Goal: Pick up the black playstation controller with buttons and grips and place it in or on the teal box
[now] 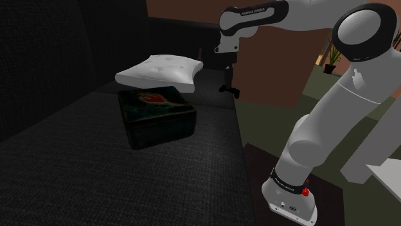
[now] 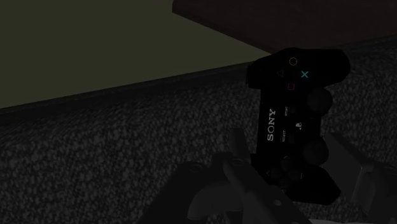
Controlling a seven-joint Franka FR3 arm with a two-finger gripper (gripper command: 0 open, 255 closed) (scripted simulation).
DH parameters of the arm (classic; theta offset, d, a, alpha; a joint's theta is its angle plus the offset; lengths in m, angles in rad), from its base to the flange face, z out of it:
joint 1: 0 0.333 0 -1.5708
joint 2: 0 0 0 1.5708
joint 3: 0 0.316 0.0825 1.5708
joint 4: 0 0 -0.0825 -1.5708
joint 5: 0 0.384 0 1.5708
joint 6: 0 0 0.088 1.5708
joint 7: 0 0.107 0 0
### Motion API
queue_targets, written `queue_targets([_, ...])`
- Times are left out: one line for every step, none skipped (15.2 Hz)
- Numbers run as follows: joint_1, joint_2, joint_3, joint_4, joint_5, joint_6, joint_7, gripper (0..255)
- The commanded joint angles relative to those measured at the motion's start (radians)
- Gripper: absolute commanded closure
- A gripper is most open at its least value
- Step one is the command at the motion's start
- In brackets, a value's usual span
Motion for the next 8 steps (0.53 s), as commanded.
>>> queue_targets([0.0, 0.0, 0.0, 0.0, 0.0, 0.0, 0.0, 255])
queue_targets([0.0, 0.0, 0.0, 0.0, 0.0, 0.0, 0.0, 255])
queue_targets([0.0, 0.0, 0.0, 0.014, 0.0, -0.013, 0.0, 255])
queue_targets([0.001, 0.0, 0.001, 0.027, 0.001, -0.027, 0.001, 255])
queue_targets([0.001, 0.0, 0.001, 0.041, 0.001, -0.04, 0.001, 255])
queue_targets([0.001, 0.001, 0.002, 0.055, 0.001, -0.054, 0.001, 255])
queue_targets([0.002, 0.001, 0.002, 0.069, 0.002, -0.067, 0.002, 255])
queue_targets([0.002, 0.002, 0.002, 0.083, 0.002, -0.081, 0.002, 255])
